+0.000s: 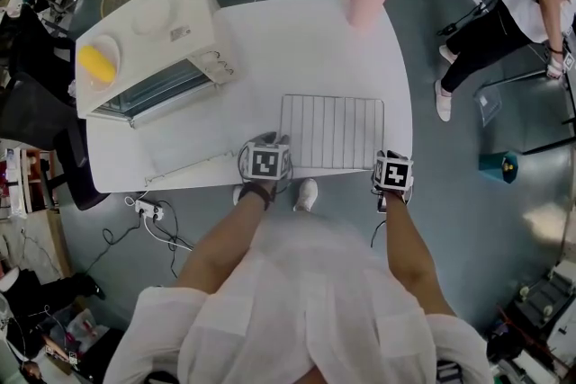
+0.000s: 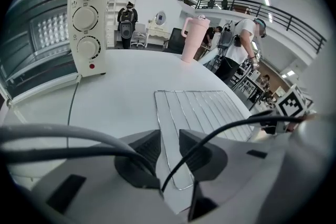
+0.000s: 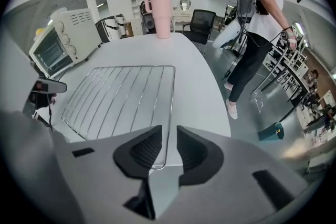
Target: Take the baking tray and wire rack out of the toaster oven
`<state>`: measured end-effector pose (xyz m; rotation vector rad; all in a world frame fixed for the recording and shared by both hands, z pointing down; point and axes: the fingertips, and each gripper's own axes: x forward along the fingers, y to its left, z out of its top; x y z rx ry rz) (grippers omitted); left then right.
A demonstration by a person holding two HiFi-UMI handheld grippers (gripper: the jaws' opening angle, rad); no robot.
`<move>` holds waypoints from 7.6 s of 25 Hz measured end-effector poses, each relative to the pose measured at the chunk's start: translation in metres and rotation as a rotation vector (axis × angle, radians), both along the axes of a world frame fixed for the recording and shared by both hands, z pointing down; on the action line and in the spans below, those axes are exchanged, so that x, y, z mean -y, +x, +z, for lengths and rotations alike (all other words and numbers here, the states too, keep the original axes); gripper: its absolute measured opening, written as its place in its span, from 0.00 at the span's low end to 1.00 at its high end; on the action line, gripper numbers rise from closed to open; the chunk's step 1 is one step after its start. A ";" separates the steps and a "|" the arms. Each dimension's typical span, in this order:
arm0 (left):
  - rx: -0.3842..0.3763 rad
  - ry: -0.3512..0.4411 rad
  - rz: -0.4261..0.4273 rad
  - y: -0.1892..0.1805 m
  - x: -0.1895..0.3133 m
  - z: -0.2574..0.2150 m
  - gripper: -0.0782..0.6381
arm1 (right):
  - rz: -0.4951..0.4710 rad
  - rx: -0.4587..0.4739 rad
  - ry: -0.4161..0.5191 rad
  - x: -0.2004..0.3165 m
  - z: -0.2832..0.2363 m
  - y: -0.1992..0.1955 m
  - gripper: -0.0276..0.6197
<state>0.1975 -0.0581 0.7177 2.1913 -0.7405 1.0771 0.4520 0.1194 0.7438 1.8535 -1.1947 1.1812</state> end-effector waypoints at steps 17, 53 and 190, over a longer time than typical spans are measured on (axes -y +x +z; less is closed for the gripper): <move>-0.186 0.065 -0.140 -0.046 0.048 -0.075 0.14 | -0.494 -0.057 0.133 0.134 -0.073 -0.109 0.21; -0.202 0.138 -0.500 -0.431 0.161 -0.121 0.14 | -1.602 -0.625 0.169 0.433 -0.097 -0.544 0.26; -0.125 -0.040 -0.538 -0.407 0.097 -0.076 0.19 | -0.435 0.244 0.138 0.232 -0.094 -0.381 0.18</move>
